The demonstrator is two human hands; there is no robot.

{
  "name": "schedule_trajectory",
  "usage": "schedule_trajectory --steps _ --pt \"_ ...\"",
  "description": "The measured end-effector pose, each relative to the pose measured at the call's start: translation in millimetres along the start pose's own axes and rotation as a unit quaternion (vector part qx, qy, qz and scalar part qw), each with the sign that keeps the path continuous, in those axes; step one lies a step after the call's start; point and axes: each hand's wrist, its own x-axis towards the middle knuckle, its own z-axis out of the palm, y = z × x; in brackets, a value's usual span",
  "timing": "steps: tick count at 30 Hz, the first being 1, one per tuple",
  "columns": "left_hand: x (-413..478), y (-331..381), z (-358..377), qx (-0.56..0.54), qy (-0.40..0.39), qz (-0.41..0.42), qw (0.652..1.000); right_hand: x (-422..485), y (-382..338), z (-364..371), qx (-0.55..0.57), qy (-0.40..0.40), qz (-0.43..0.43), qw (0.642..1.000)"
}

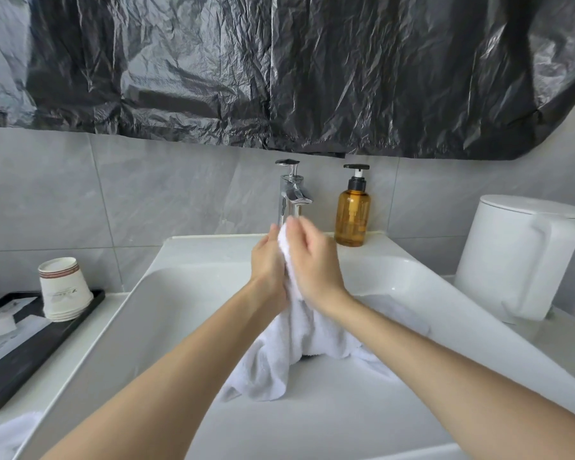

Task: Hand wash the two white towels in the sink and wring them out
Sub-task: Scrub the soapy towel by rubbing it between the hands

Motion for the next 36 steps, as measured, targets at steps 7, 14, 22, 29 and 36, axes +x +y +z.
schedule_trajectory --steps 7,14,22,29,36 --pt "-2 -2 3 -0.017 -0.002 -0.015 1.0 -10 1 -3 -0.014 -0.005 -0.027 1.0" --pt "-4 3 5 0.014 -0.002 0.004 1.0 -1 4 -5 0.014 0.018 0.036 0.999" --pt "-2 0 2 0.01 -0.008 -0.012 1.0 -6 -1 -1 -0.004 0.024 0.05 0.998" --pt "-5 0 8 0.012 -0.005 -0.005 1.0 3 2 -6 -0.028 0.065 0.072 0.995" --pt "-1 0 6 0.014 -0.017 -0.026 0.999 1 -4 -3 -0.022 0.111 0.046 0.993"
